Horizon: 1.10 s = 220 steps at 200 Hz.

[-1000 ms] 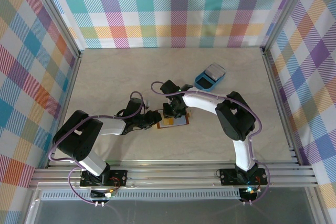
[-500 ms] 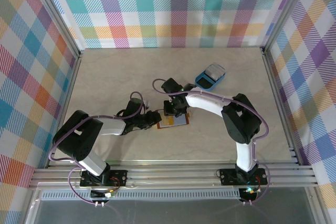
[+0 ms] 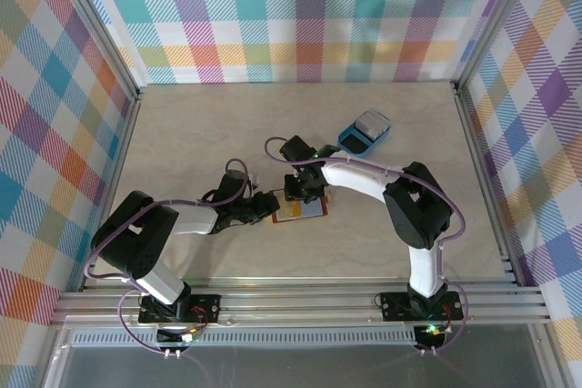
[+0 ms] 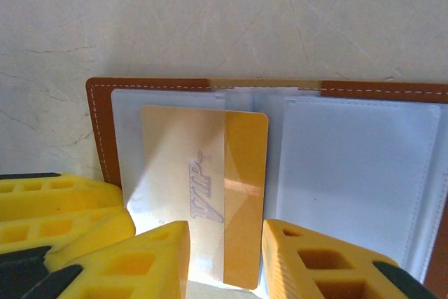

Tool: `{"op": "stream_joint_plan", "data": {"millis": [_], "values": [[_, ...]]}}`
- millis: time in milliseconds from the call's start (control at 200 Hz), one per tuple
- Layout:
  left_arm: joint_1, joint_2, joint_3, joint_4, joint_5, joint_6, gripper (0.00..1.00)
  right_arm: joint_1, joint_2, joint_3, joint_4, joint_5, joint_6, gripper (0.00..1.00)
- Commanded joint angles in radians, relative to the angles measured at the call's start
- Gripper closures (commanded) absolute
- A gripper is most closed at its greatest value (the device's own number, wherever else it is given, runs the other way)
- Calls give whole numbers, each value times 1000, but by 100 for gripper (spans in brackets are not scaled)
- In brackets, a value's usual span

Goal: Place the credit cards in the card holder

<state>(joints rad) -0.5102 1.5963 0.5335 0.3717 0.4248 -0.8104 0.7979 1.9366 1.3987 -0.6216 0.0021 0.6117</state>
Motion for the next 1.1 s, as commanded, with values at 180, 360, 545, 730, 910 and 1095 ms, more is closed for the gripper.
{"op": "stream_joint_plan", "data": {"millis": [180, 360, 545, 730, 910, 1095], "values": [[-11, 25, -9, -10, -9, 28, 72, -6, 19, -7, -6, -26, -5, 65], [-11, 37, -9, -4, -8, 29, 73, -11, 30, -4, -4, -31, -5, 64], [-11, 34, -2, -12, -6, 31, 73, -13, 41, 8, -9, -26, -11, 63], [-11, 34, -3, -14, -9, 30, 73, -14, 50, 7, -12, -18, -17, 63], [-11, 34, -3, -13, -11, 28, 73, -14, 55, -1, -4, -23, -19, 63], [-11, 32, -4, -14, -11, 29, 73, -16, 67, -3, 6, -43, -18, 63]]}}
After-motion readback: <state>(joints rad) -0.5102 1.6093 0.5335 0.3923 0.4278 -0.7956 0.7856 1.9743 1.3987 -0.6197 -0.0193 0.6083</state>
